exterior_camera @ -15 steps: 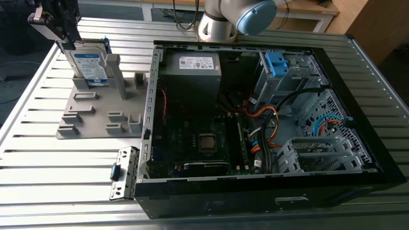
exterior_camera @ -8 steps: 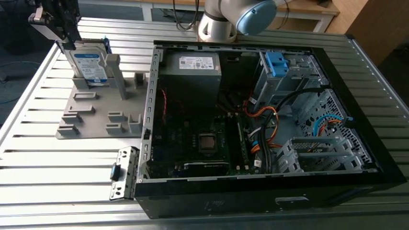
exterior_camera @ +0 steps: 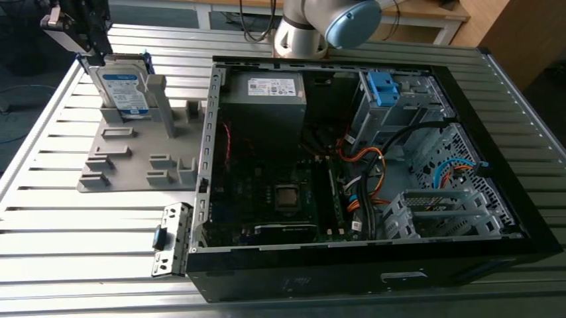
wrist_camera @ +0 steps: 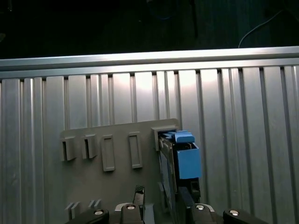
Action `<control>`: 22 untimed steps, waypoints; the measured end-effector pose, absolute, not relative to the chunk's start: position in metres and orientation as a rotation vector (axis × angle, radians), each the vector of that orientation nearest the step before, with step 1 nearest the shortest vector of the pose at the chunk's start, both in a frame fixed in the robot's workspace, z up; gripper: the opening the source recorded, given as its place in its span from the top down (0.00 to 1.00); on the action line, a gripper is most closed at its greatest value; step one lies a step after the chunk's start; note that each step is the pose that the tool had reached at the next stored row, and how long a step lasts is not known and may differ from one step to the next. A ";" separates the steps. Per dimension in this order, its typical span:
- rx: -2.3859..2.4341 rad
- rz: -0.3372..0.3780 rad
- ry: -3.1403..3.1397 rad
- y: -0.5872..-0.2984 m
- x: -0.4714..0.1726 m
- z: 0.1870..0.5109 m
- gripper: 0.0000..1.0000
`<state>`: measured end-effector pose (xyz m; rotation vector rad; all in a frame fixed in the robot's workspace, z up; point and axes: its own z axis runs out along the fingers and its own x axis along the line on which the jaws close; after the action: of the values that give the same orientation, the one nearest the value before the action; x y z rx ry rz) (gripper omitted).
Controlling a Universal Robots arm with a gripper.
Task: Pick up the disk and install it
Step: 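Pick up the disk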
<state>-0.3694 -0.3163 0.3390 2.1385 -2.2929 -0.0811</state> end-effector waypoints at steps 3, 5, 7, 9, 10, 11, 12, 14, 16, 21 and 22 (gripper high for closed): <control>2.139 -0.081 -2.293 -0.313 -0.371 0.338 0.59; 2.140 -0.082 -2.292 -0.312 -0.372 0.338 0.59; 2.143 -0.082 -2.290 -0.309 -0.373 0.337 0.59; 2.147 -0.086 -2.288 -0.308 -0.374 0.336 0.59; 2.153 -0.090 -2.285 -0.307 -0.375 0.336 0.59; 2.163 -0.094 -2.279 -0.307 -0.375 0.335 0.59; 2.177 -0.097 -2.267 -0.307 -0.375 0.335 0.59; 2.203 -0.098 -2.242 -0.307 -0.375 0.335 0.59; 2.215 -0.099 -2.231 -0.307 -0.375 0.334 0.59; 2.215 -0.099 -2.230 -0.307 -0.375 0.334 0.57; 2.215 -0.099 -2.230 -0.307 -0.375 0.334 0.52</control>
<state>-0.3747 -0.3068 0.3345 2.2151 -2.2299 -0.0986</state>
